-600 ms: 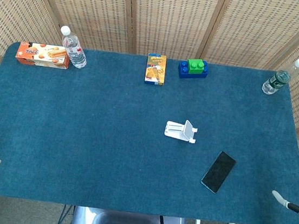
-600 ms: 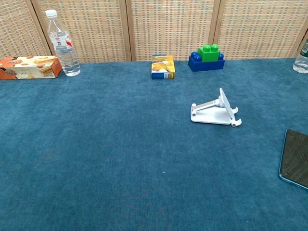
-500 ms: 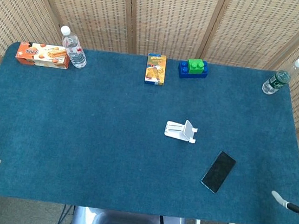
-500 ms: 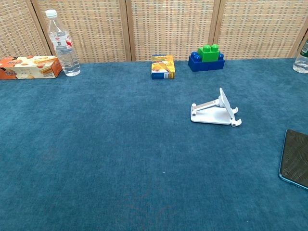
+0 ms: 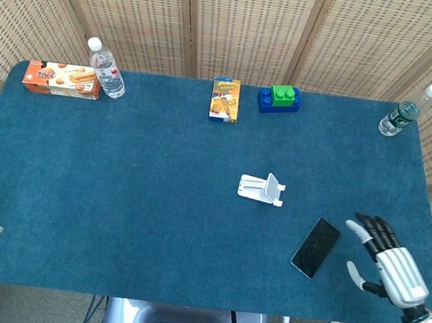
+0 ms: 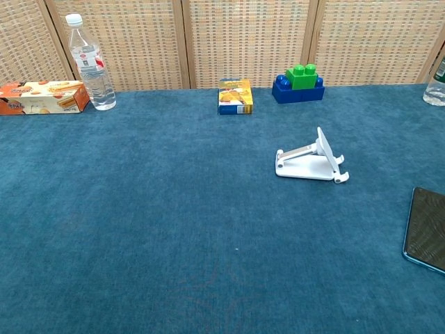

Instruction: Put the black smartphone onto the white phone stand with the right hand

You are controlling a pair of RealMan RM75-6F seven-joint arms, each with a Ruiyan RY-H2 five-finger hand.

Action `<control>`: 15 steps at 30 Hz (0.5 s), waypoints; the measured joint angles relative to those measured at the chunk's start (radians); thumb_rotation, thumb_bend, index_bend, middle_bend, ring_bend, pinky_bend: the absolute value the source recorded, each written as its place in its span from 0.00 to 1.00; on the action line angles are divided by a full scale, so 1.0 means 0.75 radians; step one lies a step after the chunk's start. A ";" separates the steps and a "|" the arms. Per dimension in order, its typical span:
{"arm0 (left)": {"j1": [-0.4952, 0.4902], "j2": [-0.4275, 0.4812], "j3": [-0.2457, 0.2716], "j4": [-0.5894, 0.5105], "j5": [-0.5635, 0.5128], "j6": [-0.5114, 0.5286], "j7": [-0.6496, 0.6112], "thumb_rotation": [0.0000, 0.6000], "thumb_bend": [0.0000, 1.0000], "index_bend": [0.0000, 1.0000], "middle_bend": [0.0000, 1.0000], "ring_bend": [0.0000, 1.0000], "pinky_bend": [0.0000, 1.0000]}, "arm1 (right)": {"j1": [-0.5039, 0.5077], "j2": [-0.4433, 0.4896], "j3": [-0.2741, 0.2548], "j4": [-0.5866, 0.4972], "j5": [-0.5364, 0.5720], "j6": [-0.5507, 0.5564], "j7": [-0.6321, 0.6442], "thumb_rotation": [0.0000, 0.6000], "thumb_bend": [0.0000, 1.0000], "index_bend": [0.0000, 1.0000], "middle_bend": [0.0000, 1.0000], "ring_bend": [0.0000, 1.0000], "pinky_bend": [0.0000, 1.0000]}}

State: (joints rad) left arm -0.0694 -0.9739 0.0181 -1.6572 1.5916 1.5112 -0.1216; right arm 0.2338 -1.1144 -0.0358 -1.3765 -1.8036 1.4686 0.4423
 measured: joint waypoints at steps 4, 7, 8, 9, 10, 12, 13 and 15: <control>-0.010 0.002 -0.008 -0.009 -0.026 -0.026 0.000 1.00 0.00 0.00 0.00 0.00 0.00 | 0.150 -0.033 -0.024 0.021 -0.088 -0.189 -0.052 1.00 1.00 0.19 0.15 0.00 0.06; -0.020 0.001 -0.016 -0.012 -0.047 -0.049 0.007 1.00 0.00 0.00 0.00 0.00 0.00 | 0.215 -0.062 -0.034 0.008 -0.117 -0.291 -0.151 1.00 1.00 0.21 0.16 0.01 0.08; -0.022 0.001 -0.017 -0.013 -0.051 -0.056 0.011 1.00 0.00 0.00 0.00 0.00 0.00 | 0.231 -0.070 -0.037 0.000 -0.122 -0.323 -0.182 1.00 1.00 0.22 0.17 0.03 0.08; -0.025 0.000 -0.018 -0.014 -0.056 -0.063 0.013 1.00 0.00 0.00 0.00 0.00 0.00 | 0.246 -0.078 -0.040 -0.010 -0.125 -0.354 -0.213 1.00 1.00 0.23 0.18 0.03 0.09; -0.028 0.000 -0.019 -0.015 -0.063 -0.071 0.016 1.00 0.00 0.00 0.00 0.00 0.00 | 0.264 -0.089 -0.043 -0.025 -0.127 -0.394 -0.251 1.00 1.00 0.24 0.19 0.05 0.09; -0.032 0.001 -0.022 -0.017 -0.070 -0.079 0.016 1.00 0.00 0.00 0.00 0.00 0.00 | 0.286 -0.104 -0.049 -0.047 -0.121 -0.447 -0.296 1.00 1.00 0.26 0.21 0.06 0.10; -0.032 0.002 -0.023 -0.016 -0.072 -0.080 0.014 1.00 0.00 0.00 0.00 0.00 0.00 | 0.297 -0.112 -0.054 -0.060 -0.113 -0.477 -0.315 1.00 1.00 0.27 0.22 0.07 0.11; -0.033 0.003 -0.023 -0.015 -0.074 -0.081 0.008 1.00 0.00 0.00 0.00 0.00 0.00 | 0.309 -0.120 -0.062 -0.077 -0.094 -0.517 -0.335 1.00 1.00 0.27 0.22 0.07 0.11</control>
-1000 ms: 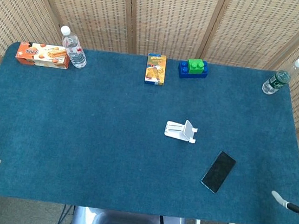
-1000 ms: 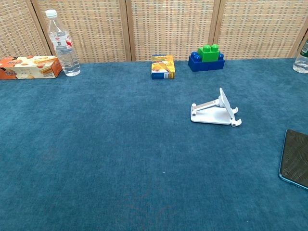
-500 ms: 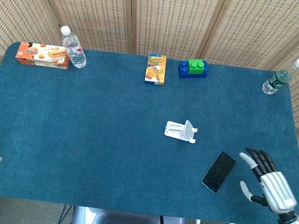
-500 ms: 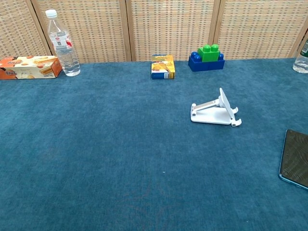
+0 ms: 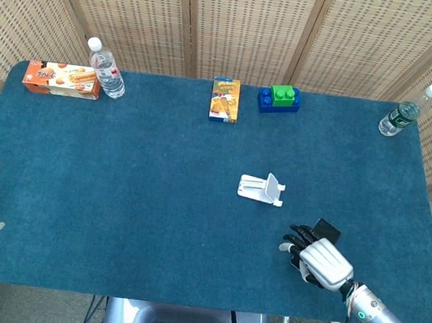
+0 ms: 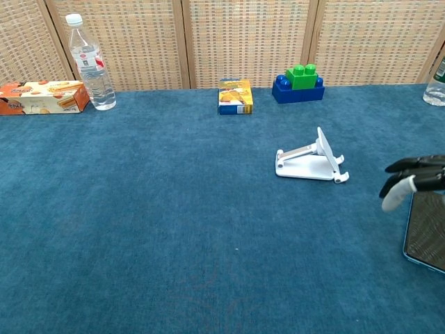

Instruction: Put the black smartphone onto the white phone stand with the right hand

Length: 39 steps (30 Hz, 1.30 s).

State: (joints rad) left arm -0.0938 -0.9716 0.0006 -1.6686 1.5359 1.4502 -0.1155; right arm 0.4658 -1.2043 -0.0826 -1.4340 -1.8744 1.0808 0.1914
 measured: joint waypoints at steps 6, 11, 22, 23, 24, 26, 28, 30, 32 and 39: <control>-0.003 0.001 0.004 -0.004 0.005 -0.007 0.006 1.00 0.00 0.00 0.00 0.00 0.00 | 0.017 -0.032 -0.024 -0.022 0.073 -0.092 -0.081 1.00 1.00 0.27 0.22 0.07 0.11; 0.001 -0.002 0.006 -0.003 0.011 0.000 0.010 1.00 0.00 0.00 0.00 0.00 0.00 | 0.028 -0.054 -0.038 -0.024 0.090 -0.118 -0.131 1.00 1.00 0.27 0.22 0.07 0.11; 0.000 -0.004 0.008 -0.001 0.012 -0.005 0.014 1.00 0.00 0.00 0.00 0.00 0.00 | 0.037 -0.083 -0.077 0.007 0.120 -0.156 -0.193 1.00 1.00 0.27 0.22 0.08 0.12; 0.000 -0.004 0.008 0.000 0.013 -0.005 0.014 1.00 0.00 0.00 0.00 0.00 0.00 | 0.038 -0.084 -0.080 0.009 0.121 -0.159 -0.196 1.00 1.00 0.28 0.22 0.09 0.12; 0.000 -0.004 0.009 -0.001 0.014 -0.005 0.014 1.00 0.00 0.00 0.00 0.00 0.00 | 0.038 -0.085 -0.082 0.011 0.123 -0.162 -0.198 1.00 1.00 0.28 0.23 0.09 0.13; 0.000 -0.005 0.009 0.000 0.013 -0.006 0.014 1.00 0.00 0.00 0.00 0.00 0.00 | 0.041 -0.084 -0.089 0.012 0.131 -0.178 -0.202 1.00 1.00 0.29 0.24 0.11 0.13; -0.001 -0.005 0.009 0.001 0.012 -0.007 0.012 1.00 0.00 0.00 0.00 0.00 0.00 | 0.042 -0.079 -0.099 0.013 0.142 -0.184 -0.206 1.00 1.00 0.31 0.25 0.12 0.14; -0.001 -0.004 0.009 0.001 0.012 -0.008 0.010 1.00 0.00 0.00 0.00 0.00 0.00 | 0.039 -0.071 -0.109 0.015 0.145 -0.182 -0.206 1.00 1.00 0.32 0.27 0.12 0.14; -0.003 -0.005 0.008 0.002 0.011 -0.010 0.009 1.00 0.00 0.00 0.00 0.00 0.00 | 0.033 -0.058 -0.124 0.020 0.145 -0.179 -0.208 1.00 1.00 0.33 0.29 0.13 0.15; -0.001 -0.004 0.010 0.001 0.016 -0.007 0.007 1.00 0.00 0.00 0.00 0.00 0.00 | 0.012 0.006 -0.180 0.027 0.159 -0.198 -0.223 1.00 1.00 0.33 0.31 0.16 0.17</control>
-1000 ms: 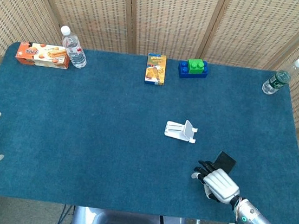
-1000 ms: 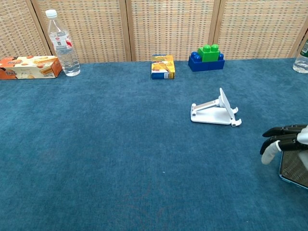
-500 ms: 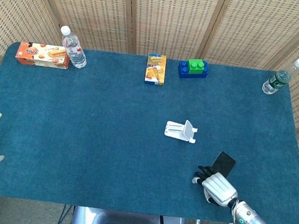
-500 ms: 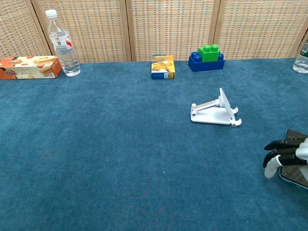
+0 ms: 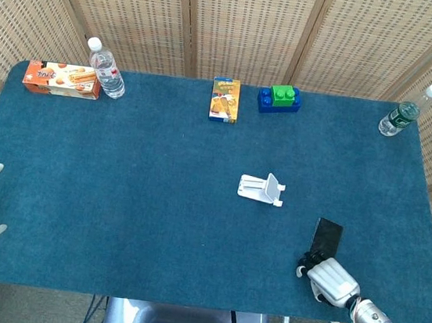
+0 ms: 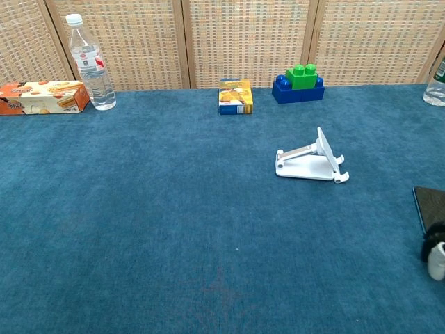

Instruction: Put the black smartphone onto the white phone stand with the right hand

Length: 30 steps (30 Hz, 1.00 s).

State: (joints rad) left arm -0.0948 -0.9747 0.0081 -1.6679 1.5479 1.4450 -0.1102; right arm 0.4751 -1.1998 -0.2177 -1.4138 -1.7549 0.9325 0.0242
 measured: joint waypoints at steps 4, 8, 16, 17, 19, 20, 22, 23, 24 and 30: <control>0.000 -0.001 0.002 0.000 0.003 -0.001 0.003 1.00 0.00 0.00 0.00 0.00 0.00 | -0.015 0.039 -0.023 0.001 0.012 0.003 0.013 1.00 1.00 0.33 0.32 0.18 0.19; -0.001 -0.002 0.003 -0.001 0.005 -0.002 0.007 1.00 0.00 0.00 0.00 0.00 0.00 | -0.030 0.065 -0.039 0.021 0.026 0.007 0.032 1.00 1.00 0.34 0.32 0.18 0.19; 0.001 -0.003 0.004 -0.006 0.008 0.001 0.015 1.00 0.00 0.00 0.00 0.00 0.00 | -0.049 0.086 -0.036 0.093 0.128 -0.043 0.080 1.00 1.00 0.34 0.32 0.18 0.19; 0.001 -0.003 0.004 -0.006 0.008 0.001 0.015 1.00 0.00 0.00 0.00 0.00 0.00 | -0.050 0.088 -0.033 0.102 0.145 -0.054 0.087 1.00 1.00 0.34 0.32 0.18 0.19; 0.000 -0.003 0.005 -0.009 0.008 -0.001 0.019 1.00 0.00 0.00 0.00 0.00 0.00 | -0.050 0.092 -0.024 0.123 0.187 -0.086 0.095 1.00 1.00 0.34 0.31 0.17 0.19; -0.001 -0.003 0.005 -0.010 0.008 -0.002 0.020 1.00 0.00 0.00 0.00 0.00 0.00 | -0.050 0.092 -0.019 0.131 0.205 -0.101 0.094 1.00 1.00 0.34 0.29 0.15 0.19; 0.000 -0.001 0.006 -0.011 0.007 -0.003 0.018 1.00 0.00 0.00 0.00 0.00 0.00 | -0.048 0.093 -0.006 0.151 0.254 -0.145 0.092 1.00 1.00 0.34 0.26 0.11 0.19; 0.000 0.000 0.005 -0.012 0.007 -0.001 0.017 1.00 0.00 0.00 0.00 0.00 0.00 | -0.046 0.092 -0.001 0.160 0.275 -0.165 0.090 1.00 1.00 0.34 0.23 0.08 0.19; 0.000 0.000 0.004 -0.013 0.006 0.001 0.017 1.00 0.00 0.00 0.00 0.00 0.00 | -0.043 0.092 0.005 0.169 0.296 -0.187 0.087 1.00 1.00 0.34 0.22 0.07 0.19; 0.000 0.002 0.004 -0.013 0.005 -0.001 0.014 1.00 0.00 0.00 0.00 0.00 0.00 | -0.030 0.069 0.076 0.254 0.456 -0.283 0.074 1.00 0.93 0.32 0.14 0.03 0.19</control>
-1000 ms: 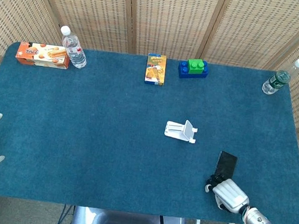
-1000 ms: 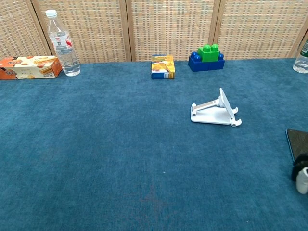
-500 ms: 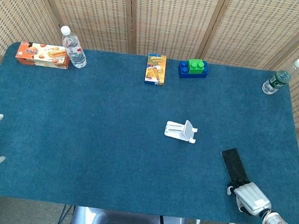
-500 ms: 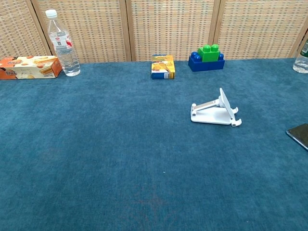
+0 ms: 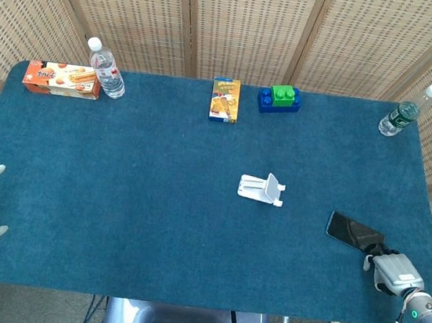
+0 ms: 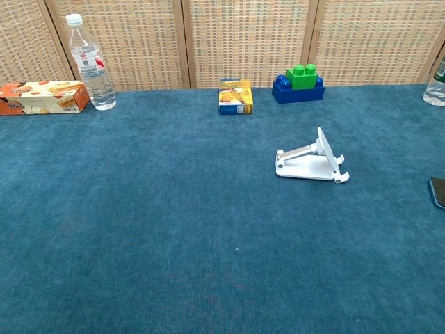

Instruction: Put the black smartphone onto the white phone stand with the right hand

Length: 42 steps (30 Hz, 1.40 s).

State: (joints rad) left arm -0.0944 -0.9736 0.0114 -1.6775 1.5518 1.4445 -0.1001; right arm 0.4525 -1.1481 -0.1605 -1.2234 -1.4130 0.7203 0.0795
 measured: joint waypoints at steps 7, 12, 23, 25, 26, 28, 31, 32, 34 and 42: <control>-0.002 -0.001 -0.003 -0.002 -0.008 -0.004 0.004 1.00 0.00 0.00 0.00 0.00 0.00 | -0.018 0.016 0.081 0.009 0.064 0.061 0.077 1.00 0.10 0.09 0.00 0.00 0.19; -0.005 -0.003 0.000 -0.001 -0.004 -0.012 0.014 1.00 0.00 0.00 0.00 0.00 0.00 | -0.048 0.050 0.150 -0.054 0.056 0.229 0.205 1.00 0.05 0.07 0.00 0.00 0.19; -0.006 -0.004 0.002 0.005 -0.004 -0.016 0.008 1.00 0.00 0.00 0.00 0.00 0.00 | 0.009 -0.012 0.279 -0.134 0.233 0.138 0.218 1.00 0.03 0.10 0.09 0.02 0.18; -0.008 -0.002 0.002 0.006 -0.006 -0.022 0.005 1.00 0.00 0.00 0.00 0.00 0.00 | 0.022 -0.029 0.296 -0.157 0.310 0.118 0.169 1.00 0.03 0.11 0.11 0.04 0.18; -0.009 -0.002 0.002 0.007 -0.006 -0.023 0.002 1.00 0.00 0.00 0.00 0.00 0.00 | 0.028 -0.036 0.302 -0.169 0.344 0.110 0.140 1.00 0.03 0.12 0.11 0.04 0.18; -0.010 0.000 0.002 0.010 -0.007 -0.023 -0.004 1.00 0.00 0.00 0.00 0.00 0.00 | 0.042 -0.051 0.313 -0.199 0.424 0.101 0.059 1.00 0.03 0.13 0.11 0.04 0.17; -0.010 0.003 0.001 0.013 -0.008 -0.025 -0.016 1.00 0.00 0.00 0.00 0.00 0.00 | 0.061 -0.076 0.325 -0.237 0.538 0.114 -0.083 1.00 0.03 0.13 0.10 0.04 0.13; -0.010 0.004 0.001 0.014 -0.008 -0.024 -0.020 1.00 0.00 0.00 0.00 0.00 0.00 | 0.066 -0.086 0.327 -0.246 0.566 0.124 -0.131 1.00 0.03 0.13 0.10 0.04 0.10; -0.009 0.007 0.000 0.016 -0.008 -0.021 -0.031 1.00 0.00 0.00 0.00 0.00 0.00 | 0.080 -0.110 0.328 -0.267 0.621 0.154 -0.249 1.00 0.02 0.13 0.08 0.02 0.06; -0.006 0.015 0.002 0.026 -0.001 -0.013 -0.061 1.00 0.00 0.00 0.00 0.00 0.00 | 0.140 -0.216 0.321 -0.318 0.934 0.257 -0.620 1.00 0.03 0.13 0.06 0.00 0.02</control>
State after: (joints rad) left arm -0.0989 -0.9623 0.0126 -1.6576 1.5510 1.4351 -0.1456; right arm 0.5574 -1.3103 0.0804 -1.4621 -0.7122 0.9130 -0.3857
